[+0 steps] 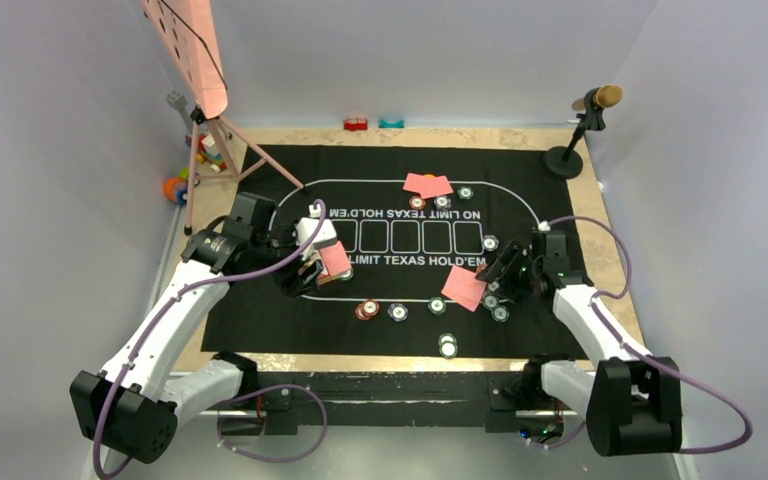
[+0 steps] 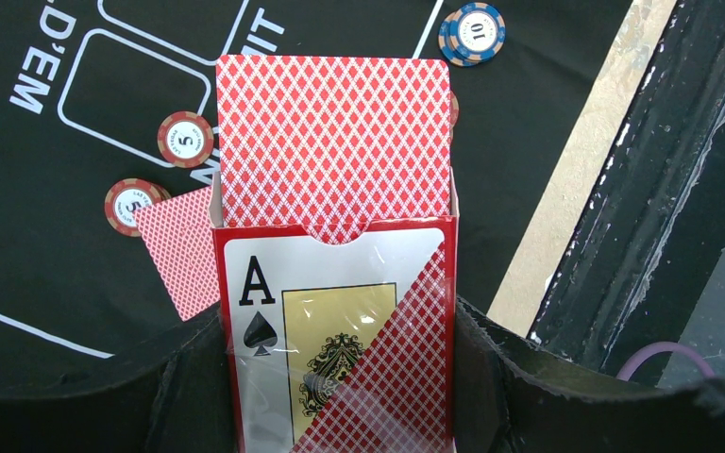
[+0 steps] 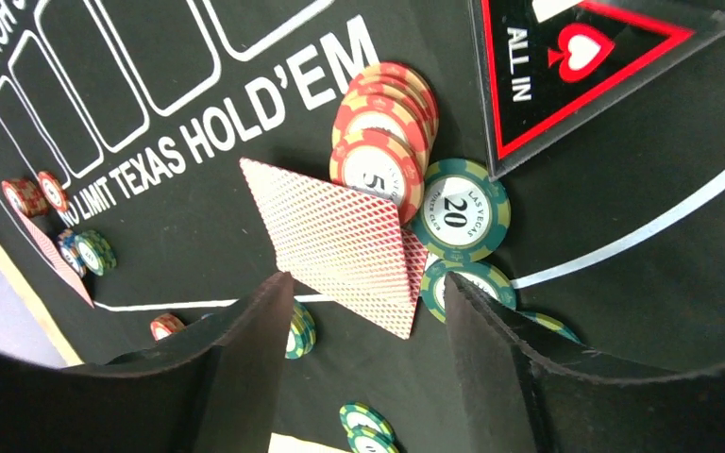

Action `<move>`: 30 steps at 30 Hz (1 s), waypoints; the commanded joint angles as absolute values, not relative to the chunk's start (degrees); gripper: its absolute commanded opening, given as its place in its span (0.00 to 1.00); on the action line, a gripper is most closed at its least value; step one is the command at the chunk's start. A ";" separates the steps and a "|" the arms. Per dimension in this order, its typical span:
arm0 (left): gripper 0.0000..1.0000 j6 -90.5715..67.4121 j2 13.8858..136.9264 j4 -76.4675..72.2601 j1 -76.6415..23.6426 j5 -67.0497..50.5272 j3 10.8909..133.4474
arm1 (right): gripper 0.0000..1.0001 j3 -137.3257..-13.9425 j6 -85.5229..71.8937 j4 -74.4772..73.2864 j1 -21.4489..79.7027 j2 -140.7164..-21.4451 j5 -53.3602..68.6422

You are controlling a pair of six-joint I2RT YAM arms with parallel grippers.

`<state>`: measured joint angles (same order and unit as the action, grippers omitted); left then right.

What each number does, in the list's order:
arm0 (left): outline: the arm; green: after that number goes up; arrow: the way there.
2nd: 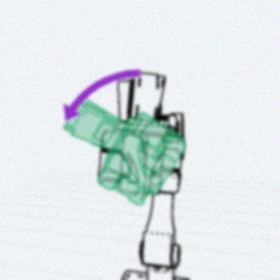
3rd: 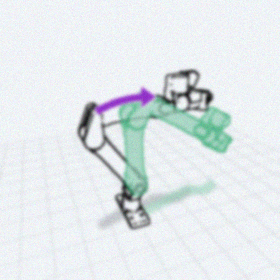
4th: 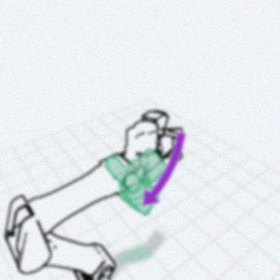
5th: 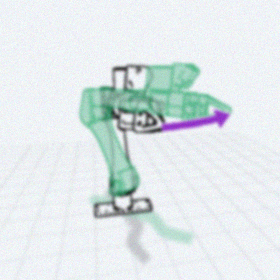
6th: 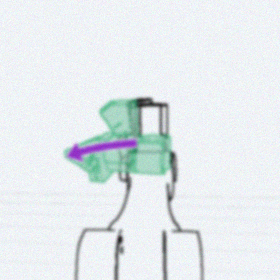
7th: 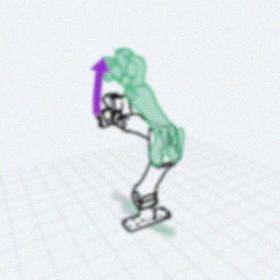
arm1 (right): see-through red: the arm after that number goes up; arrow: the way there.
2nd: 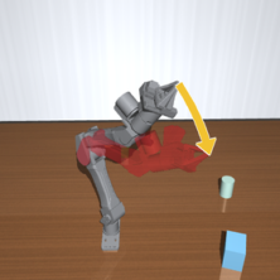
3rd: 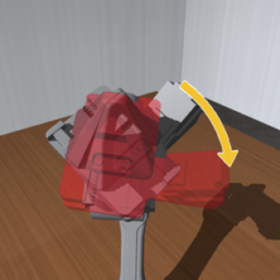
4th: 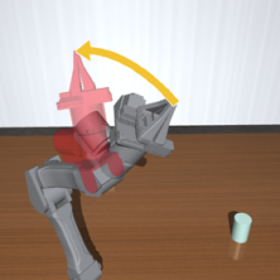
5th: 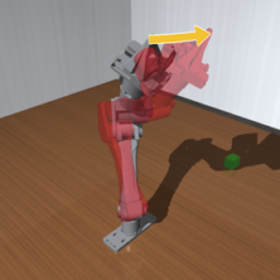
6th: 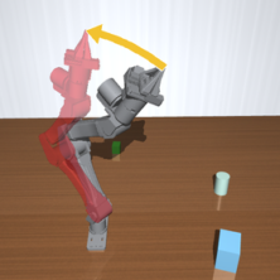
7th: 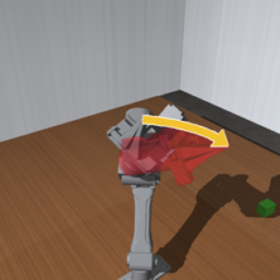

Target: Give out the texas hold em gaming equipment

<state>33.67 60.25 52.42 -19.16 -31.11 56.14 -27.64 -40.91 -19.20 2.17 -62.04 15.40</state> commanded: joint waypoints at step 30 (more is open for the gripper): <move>0.00 32.43 61.19 51.62 -18.80 -33.43 59.92 | 0.99 -61.69 -39.46 6.09 38.79 -84.19 40.73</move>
